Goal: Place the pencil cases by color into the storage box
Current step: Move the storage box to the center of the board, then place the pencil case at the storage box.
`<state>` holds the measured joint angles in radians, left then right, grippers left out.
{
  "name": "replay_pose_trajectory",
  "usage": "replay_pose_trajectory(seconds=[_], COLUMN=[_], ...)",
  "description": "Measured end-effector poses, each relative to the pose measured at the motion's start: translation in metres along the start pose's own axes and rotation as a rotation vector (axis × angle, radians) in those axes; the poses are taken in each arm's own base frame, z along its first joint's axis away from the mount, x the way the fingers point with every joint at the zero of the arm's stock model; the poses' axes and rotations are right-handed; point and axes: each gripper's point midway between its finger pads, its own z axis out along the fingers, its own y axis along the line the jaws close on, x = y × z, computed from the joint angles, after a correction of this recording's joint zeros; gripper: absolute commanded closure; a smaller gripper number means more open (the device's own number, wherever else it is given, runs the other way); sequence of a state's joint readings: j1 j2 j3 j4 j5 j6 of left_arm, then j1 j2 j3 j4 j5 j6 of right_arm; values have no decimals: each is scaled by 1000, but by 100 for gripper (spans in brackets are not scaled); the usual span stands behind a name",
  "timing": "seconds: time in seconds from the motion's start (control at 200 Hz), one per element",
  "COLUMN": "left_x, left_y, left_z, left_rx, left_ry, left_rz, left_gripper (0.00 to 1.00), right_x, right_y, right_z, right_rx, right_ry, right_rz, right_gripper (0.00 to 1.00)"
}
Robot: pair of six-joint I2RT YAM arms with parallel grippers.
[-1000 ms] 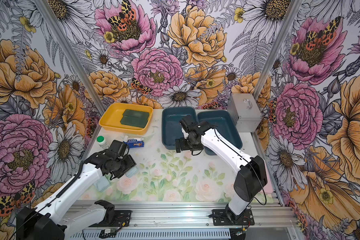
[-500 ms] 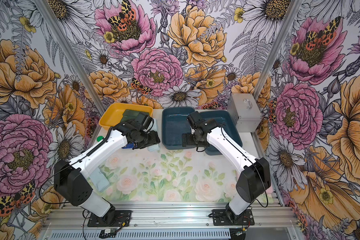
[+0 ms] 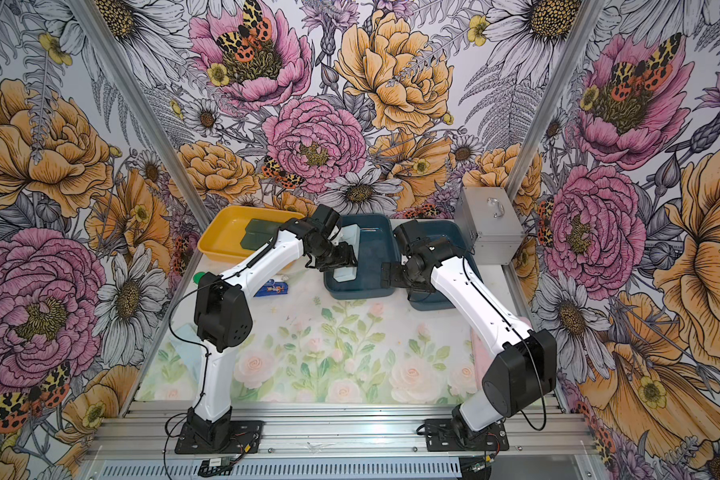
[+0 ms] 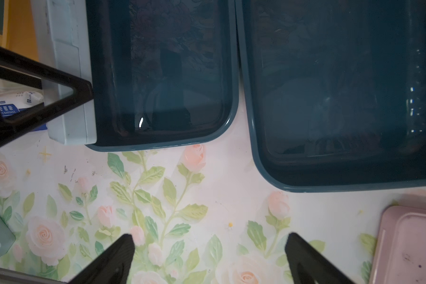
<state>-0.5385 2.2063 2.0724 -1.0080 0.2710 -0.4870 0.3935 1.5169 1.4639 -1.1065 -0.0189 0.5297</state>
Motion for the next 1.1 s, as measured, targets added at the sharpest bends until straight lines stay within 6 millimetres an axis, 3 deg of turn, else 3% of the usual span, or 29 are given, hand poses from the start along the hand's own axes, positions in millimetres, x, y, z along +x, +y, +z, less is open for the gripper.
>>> replay_pose_trajectory(seconds=[0.2,0.34,0.79,0.921,1.101], left_x=[-19,-28,-43,-46,-47], left_y=[3,18,105,121,129], left_z=[41,53,31,26,27], left_rx=[-7,-40,-223,-249,-260], left_ry=[38,54,63,60,66], left_rz=[-29,-68,-158,-182,-186], left_gripper=[44,44,43,42,41], right_x=[0,2,4,4,3], right_y=[-24,-41,-54,-55,-57], right_z=[-12,-16,-13,-13,-12], right_rx=[11,20,20,18,16], right_ry=[-32,-41,-25,-22,-21], right_rz=[37,70,102,107,116], right_gripper=[1,1,1,1,1])
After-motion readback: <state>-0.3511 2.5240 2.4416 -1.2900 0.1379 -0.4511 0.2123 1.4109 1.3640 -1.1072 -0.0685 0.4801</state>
